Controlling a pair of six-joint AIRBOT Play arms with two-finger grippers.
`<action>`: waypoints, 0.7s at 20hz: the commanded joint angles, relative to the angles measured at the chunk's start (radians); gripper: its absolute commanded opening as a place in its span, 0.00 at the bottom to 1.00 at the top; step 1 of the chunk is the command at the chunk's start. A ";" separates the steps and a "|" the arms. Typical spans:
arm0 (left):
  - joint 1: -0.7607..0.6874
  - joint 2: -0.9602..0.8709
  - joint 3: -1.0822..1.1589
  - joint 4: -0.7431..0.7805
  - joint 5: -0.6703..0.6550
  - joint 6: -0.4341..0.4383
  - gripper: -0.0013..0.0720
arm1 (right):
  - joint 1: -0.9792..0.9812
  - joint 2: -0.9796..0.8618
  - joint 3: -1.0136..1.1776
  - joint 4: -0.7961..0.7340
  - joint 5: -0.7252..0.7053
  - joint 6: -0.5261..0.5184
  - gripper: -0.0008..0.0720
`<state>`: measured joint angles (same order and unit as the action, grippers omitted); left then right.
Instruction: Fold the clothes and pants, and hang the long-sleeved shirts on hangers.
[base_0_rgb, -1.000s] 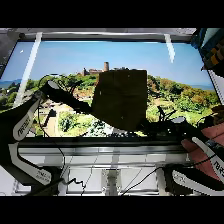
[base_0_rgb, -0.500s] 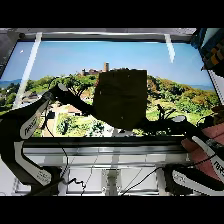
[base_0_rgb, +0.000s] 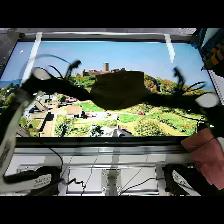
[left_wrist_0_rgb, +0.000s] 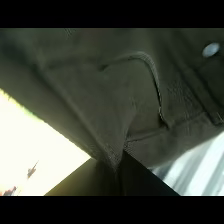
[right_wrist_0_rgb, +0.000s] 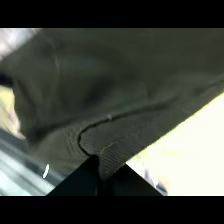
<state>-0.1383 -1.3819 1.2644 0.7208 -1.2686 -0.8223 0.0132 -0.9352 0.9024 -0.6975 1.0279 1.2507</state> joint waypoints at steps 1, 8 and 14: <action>0.003 0.282 0.001 -0.086 0.010 -0.005 0.07 | 0.000 0.150 0.222 -0.033 0.019 0.044 0.04; -0.030 0.809 -0.001 -0.156 0.309 -0.245 0.07 | 0.000 0.359 0.520 0.004 0.131 0.213 0.04; -0.037 0.869 -0.156 -0.146 0.296 -0.559 0.07 | 0.000 0.336 0.563 -0.084 0.192 0.238 0.04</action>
<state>-0.1719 -0.5453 1.1942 0.5747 -0.9867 -1.2148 0.0132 -0.5816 1.4464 -0.7143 1.1713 1.4643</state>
